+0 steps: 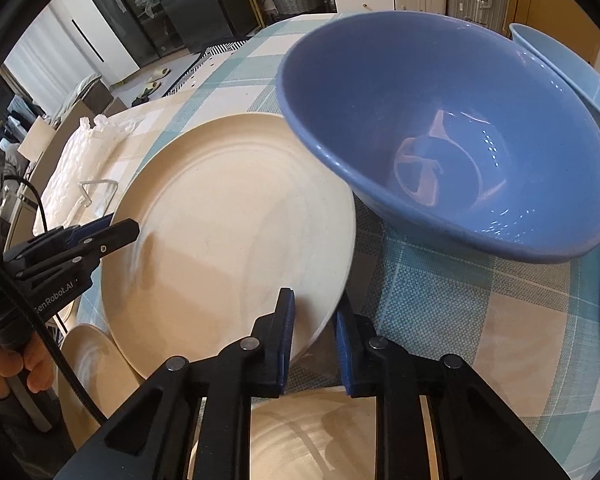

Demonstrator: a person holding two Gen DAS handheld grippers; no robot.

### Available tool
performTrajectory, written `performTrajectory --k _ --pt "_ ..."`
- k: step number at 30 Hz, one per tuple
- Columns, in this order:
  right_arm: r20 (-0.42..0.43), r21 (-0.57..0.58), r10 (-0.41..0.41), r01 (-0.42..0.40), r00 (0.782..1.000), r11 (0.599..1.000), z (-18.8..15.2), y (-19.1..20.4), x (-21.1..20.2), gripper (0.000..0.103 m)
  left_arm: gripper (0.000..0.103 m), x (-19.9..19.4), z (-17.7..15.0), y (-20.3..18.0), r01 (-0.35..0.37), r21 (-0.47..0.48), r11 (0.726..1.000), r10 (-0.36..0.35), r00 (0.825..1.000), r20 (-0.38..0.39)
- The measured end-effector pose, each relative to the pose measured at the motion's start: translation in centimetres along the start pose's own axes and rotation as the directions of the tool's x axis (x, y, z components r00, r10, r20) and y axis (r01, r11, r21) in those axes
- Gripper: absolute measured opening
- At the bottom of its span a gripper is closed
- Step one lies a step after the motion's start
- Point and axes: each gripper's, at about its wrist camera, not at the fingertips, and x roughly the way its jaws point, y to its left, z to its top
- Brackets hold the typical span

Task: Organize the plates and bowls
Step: 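Close the left gripper on the plate rim while the right gripper closes on it too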

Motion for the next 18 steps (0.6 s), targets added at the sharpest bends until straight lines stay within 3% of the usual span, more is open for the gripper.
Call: performTrajectory --k 18 --pt "0.015 -0.019 -0.019 0.02 1.0 1.0 -0.28 0.24 -0.13 0.019 0.009 0.3 -0.31 0.21 0.008 -0.012 1.0 -0.008 1.0 -0.015"
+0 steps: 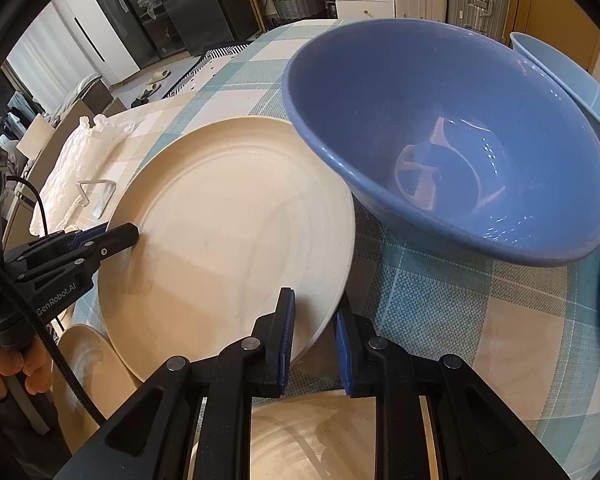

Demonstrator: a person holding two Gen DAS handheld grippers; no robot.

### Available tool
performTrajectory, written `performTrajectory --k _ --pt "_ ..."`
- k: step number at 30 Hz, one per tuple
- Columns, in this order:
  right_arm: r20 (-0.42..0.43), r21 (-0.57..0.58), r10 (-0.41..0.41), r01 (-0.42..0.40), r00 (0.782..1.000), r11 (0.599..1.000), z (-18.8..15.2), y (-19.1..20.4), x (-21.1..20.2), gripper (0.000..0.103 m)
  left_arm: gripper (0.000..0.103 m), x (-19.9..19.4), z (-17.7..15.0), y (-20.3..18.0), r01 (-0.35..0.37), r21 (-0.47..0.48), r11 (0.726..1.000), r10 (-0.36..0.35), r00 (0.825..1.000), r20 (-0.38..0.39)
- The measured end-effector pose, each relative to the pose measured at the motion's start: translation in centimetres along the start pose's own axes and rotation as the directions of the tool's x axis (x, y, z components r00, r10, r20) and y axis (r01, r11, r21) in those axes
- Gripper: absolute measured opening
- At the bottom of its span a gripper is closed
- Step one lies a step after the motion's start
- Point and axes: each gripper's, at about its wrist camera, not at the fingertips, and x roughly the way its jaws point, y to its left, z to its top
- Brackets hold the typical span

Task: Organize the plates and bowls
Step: 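Lift the cream plate with both grippers and carry it over another cream plate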

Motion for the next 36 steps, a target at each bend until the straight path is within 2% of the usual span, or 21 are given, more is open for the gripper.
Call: performTrajectory --k 18,36 --pt "0.085 -0.021 0.032 -0.031 0.996 0.999 0.4 1.1 -4.2 0.018 0.008 -4.9 0.7 1.3 -0.007 -0.04 0.999 0.012 0.994 0.112" --pt "0.119 -0.062 0.062 -0.055 0.991 0.997 -0.5 2.2 -7.2 0.018 0.009 -8.6 -1.4 1.5 -0.04 -0.071 0.997 0.05 0.988 0.149"
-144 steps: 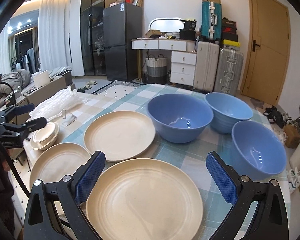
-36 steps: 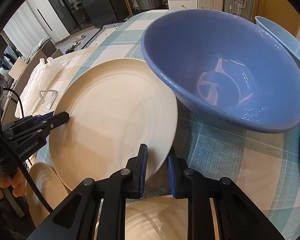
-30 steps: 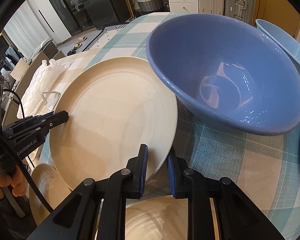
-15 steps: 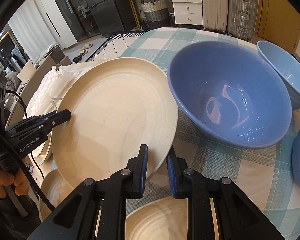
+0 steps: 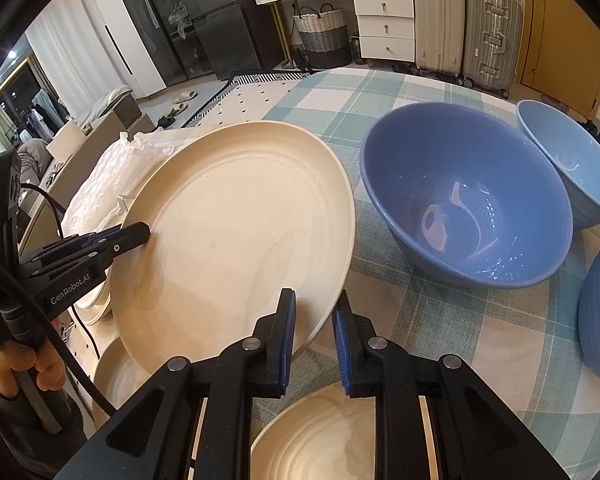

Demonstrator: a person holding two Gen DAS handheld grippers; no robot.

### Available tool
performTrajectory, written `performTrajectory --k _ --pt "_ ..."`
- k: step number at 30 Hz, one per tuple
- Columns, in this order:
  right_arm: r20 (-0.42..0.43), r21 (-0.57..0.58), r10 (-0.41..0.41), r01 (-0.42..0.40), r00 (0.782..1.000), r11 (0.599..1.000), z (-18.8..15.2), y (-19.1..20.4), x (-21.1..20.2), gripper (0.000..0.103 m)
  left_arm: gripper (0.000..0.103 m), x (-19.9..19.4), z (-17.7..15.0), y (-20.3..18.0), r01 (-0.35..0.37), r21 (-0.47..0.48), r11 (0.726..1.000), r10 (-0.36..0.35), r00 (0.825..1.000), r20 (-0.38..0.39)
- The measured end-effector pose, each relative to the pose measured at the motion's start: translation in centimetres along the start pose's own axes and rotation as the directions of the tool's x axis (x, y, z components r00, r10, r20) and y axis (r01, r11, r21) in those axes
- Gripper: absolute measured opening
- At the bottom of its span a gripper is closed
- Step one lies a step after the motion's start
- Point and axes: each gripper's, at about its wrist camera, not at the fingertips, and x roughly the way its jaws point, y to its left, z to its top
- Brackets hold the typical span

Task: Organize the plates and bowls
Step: 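Lift the cream plate with both grippers and carry it over another cream plate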

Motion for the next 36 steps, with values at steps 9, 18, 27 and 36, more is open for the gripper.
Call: performTrajectory --k 9,18,27,36 --pt "0.014 0.011 0.015 -0.015 1.0 1.0 -1.4 -0.3 -1.8 0.018 0.009 -2.5 -1.1 -1.5 -0.005 0.028 1.0 0.004 1.0 0.025" --pt "0.055 0.02 -0.013 0.012 0.998 1.0 -3.9 -1.5 -4.9 0.018 0.009 -3.8 -3.0 -4.8 0.014 0.051 0.999 -0.016 0.999 0.044" --pt "0.079 0.051 -0.031 0.027 0.996 0.998 -7.5 -3.9 -7.5 0.018 0.009 -5.2 -5.1 -8.6 0.04 0.094 0.995 -0.045 0.998 0.05" --pt "0.102 0.089 -0.039 0.03 0.994 0.996 -10.8 -6.0 -9.9 0.018 0.009 -5.8 -6.7 -12.0 0.066 0.136 0.989 -0.071 0.997 0.039"
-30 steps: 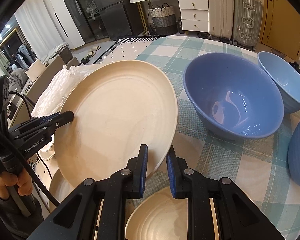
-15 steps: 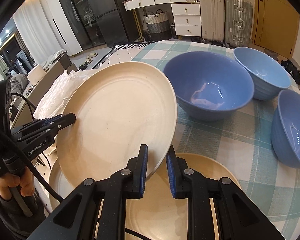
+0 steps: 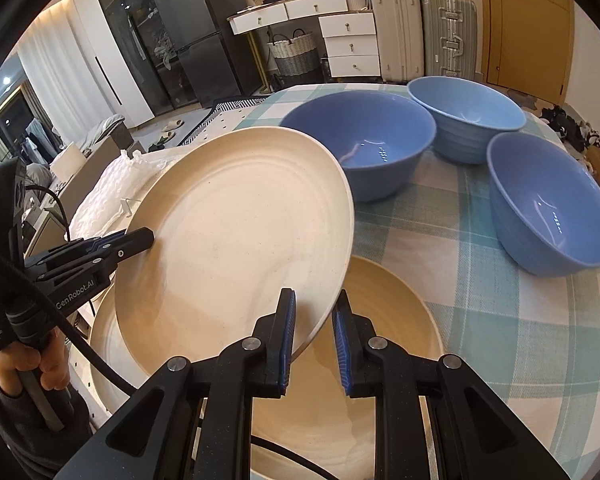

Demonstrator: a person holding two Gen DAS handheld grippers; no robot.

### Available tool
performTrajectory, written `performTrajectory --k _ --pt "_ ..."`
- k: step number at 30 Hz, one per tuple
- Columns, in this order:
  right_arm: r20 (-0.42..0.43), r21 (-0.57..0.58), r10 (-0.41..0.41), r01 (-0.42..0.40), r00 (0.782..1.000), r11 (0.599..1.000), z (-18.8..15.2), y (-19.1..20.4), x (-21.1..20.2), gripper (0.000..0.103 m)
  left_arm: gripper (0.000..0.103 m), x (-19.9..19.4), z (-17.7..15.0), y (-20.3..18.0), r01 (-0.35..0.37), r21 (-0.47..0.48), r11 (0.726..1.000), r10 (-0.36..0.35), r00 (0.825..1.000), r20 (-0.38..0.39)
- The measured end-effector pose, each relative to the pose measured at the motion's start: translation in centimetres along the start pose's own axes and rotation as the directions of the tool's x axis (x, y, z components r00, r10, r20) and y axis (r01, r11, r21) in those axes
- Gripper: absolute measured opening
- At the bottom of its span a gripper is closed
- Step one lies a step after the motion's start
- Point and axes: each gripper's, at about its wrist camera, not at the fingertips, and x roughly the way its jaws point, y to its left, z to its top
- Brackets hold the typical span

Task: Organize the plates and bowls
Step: 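Lift the cream plate with both grippers and carry it over another cream plate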

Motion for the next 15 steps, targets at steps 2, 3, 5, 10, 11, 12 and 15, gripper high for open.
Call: performTrajectory --k 2,3,5,10,11,12,15 --pt "0.001 0.011 0.001 -0.001 1.0 1.0 -0.3 -0.6 -0.3 0.018 0.009 -0.1 -0.1 -0.6 0.005 0.01 1.0 -0.005 1.0 0.002" --pt "0.002 0.015 0.003 -0.003 1.0 1.0 -0.3 -0.7 -0.4 0.018 0.009 -0.3 -0.2 -1.1 0.006 0.011 1.0 -0.006 1.0 0.014" --pt "0.003 0.023 0.015 -0.015 1.0 1.0 -0.7 -1.1 -0.7 0.018 0.009 -0.3 -0.3 -1.4 0.001 0.026 1.0 -0.001 1.0 0.018" --pt "0.013 0.033 0.001 -0.001 1.0 0.999 -1.7 -2.1 -1.6 0.018 0.01 -0.1 -1.0 -2.4 0.027 0.032 0.999 -0.027 1.0 0.0" --pt "0.012 0.033 0.0 -0.001 1.0 0.999 -1.8 -2.2 -1.7 0.018 0.01 0.0 -1.1 -2.6 0.028 0.031 0.999 -0.028 1.0 -0.003" --pt "0.011 0.035 0.002 -0.002 1.0 0.999 -2.0 -2.3 -1.7 0.018 0.01 0.0 -1.2 -2.7 0.029 0.029 0.999 -0.029 1.0 -0.005" --pt "0.009 0.036 -0.001 0.001 1.0 0.999 -2.5 -2.5 -1.8 0.018 0.01 0.3 -1.6 -3.2 0.03 0.034 0.999 -0.03 0.999 -0.013"
